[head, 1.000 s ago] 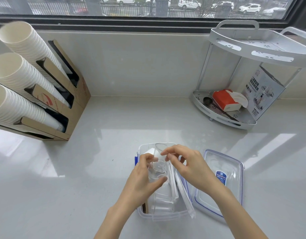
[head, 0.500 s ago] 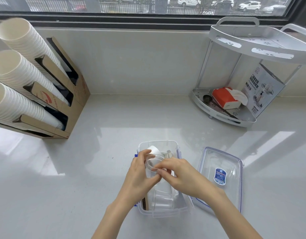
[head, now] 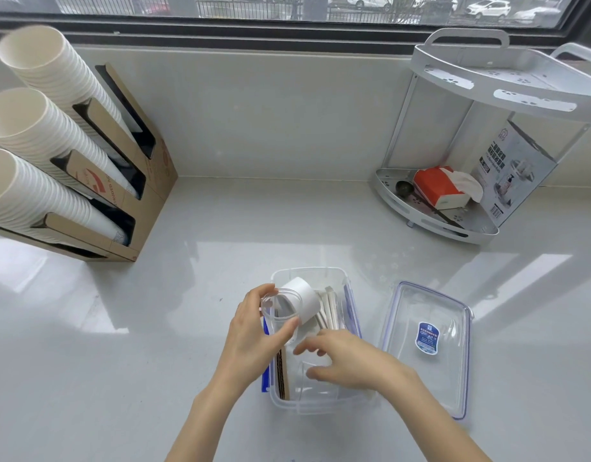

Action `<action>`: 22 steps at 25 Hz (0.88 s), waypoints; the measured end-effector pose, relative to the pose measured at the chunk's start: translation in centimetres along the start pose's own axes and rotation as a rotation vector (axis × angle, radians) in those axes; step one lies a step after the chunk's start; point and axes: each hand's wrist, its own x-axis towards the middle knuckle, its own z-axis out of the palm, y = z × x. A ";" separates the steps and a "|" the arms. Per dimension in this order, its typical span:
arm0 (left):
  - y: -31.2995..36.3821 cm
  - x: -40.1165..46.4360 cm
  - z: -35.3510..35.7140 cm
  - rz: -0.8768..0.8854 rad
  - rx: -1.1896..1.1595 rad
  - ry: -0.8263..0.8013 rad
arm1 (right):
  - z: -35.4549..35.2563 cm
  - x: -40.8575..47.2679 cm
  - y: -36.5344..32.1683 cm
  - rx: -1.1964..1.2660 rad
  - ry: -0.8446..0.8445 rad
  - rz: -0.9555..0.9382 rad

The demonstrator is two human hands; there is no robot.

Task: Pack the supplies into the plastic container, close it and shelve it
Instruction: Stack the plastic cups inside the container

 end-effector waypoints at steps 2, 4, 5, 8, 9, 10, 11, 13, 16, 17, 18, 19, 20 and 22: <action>-0.1 -0.1 -0.1 -0.014 -0.008 -0.002 | 0.5 0.3 -0.3 -0.056 -0.083 0.025; -0.2 -0.2 -0.2 -0.027 -0.012 -0.009 | 0.9 0.5 -0.5 -0.063 -0.110 0.033; -0.3 -0.2 -0.1 -0.031 -0.017 -0.008 | 1.0 0.4 -0.5 -0.062 -0.101 0.033; -0.5 -0.1 0.0 -0.032 -0.023 0.000 | 0.7 0.3 -0.2 -0.026 -0.031 0.030; -0.5 -0.1 0.0 -0.037 -0.029 0.001 | 0.5 0.2 0.0 0.015 0.001 0.023; -0.5 -0.1 0.0 -0.045 -0.038 0.001 | 0.1 0.0 0.2 0.070 0.035 0.014; -0.5 -0.1 0.1 -0.052 -0.048 0.002 | -0.4 -0.2 0.3 0.130 0.074 0.004; -0.5 -0.1 0.1 -0.056 -0.062 0.008 | -1.6 -0.8 0.5 0.237 0.171 -0.014; -0.4 -0.1 -0.1 -0.056 -0.069 0.011 | -3.6 -2.0 1.0 0.347 0.337 -0.018; -0.4 -0.1 -0.1 -0.059 -0.072 0.009 | -4.2 -2.3 1.1 0.373 0.389 -0.022; -0.4 -0.1 -0.1 -0.061 -0.076 0.007 | -4.7 -2.5 1.1 0.399 0.443 -0.030; -0.4 -0.1 -0.2 -0.062 -0.079 0.000 | -5.1 -2.6 1.0 0.436 0.500 -0.045; -0.3 -0.1 -0.1 -0.060 -0.080 -0.010 | -5.3 -2.7 0.7 0.487 0.559 -0.066; -0.1 -0.2 0.1 -0.035 -0.069 -0.035 | -5.6 -2.5 -0.1 0.608 0.657 -0.122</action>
